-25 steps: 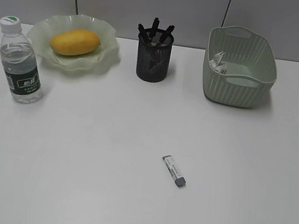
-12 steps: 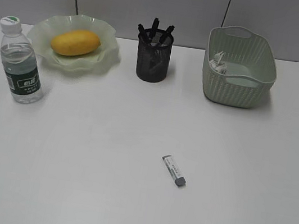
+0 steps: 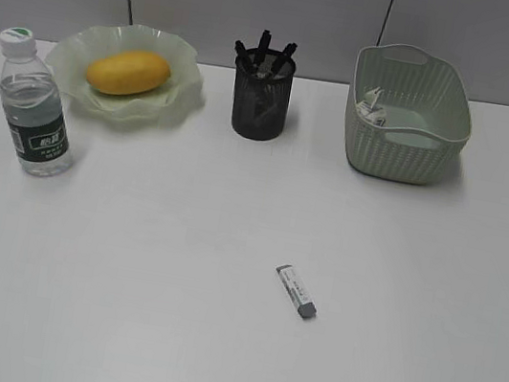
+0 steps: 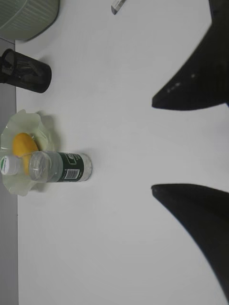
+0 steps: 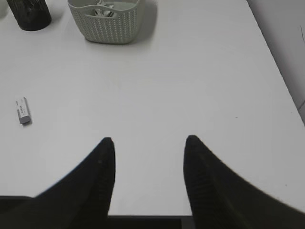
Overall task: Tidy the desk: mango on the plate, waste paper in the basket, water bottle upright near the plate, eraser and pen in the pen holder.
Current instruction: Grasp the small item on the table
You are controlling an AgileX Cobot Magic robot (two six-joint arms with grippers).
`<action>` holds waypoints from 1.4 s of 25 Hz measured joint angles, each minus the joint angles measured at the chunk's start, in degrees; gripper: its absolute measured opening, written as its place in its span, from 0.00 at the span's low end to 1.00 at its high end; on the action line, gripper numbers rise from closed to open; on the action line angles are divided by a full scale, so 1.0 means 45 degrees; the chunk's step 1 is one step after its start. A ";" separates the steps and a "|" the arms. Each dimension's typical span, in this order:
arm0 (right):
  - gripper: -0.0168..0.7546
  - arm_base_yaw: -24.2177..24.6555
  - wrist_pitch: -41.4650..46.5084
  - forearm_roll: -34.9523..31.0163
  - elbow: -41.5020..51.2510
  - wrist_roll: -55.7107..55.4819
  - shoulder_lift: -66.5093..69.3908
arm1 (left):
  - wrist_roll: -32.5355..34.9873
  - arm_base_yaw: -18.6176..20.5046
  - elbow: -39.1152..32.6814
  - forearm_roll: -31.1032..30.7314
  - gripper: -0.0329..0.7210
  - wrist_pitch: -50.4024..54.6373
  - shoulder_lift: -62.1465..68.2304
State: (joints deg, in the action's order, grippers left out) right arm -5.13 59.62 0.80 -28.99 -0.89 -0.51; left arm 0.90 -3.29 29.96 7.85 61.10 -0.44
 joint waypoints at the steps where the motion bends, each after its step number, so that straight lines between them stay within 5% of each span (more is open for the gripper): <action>1: 0.52 0.0000 0.0000 -0.0011 0.0000 0.0000 0.0000 | 0.0000 0.0000 0.0000 0.0000 0.55 0.0000 0.0000; 24: 0.52 0.0000 0.0000 -0.0053 0.0000 -0.0044 0.0000 | 0.0000 0.0000 -0.0010 0.0014 0.55 0.0000 0.0245; 30: 0.52 0.0000 0.0000 -0.0053 0.0000 -0.0044 0.0000 | -0.0501 0.0000 0.0446 0.0024 0.55 0.0000 0.4653; 35: 0.52 0.0000 0.0000 -0.0053 0.0000 -0.0044 0.0000 | -0.1496 -0.0110 0.2465 0.0181 0.55 -0.0013 0.9370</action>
State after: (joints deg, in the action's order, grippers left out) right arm -5.13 59.62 0.57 -28.99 -1.09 -0.51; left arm -5.83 -3.78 41.05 8.66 61.04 41.72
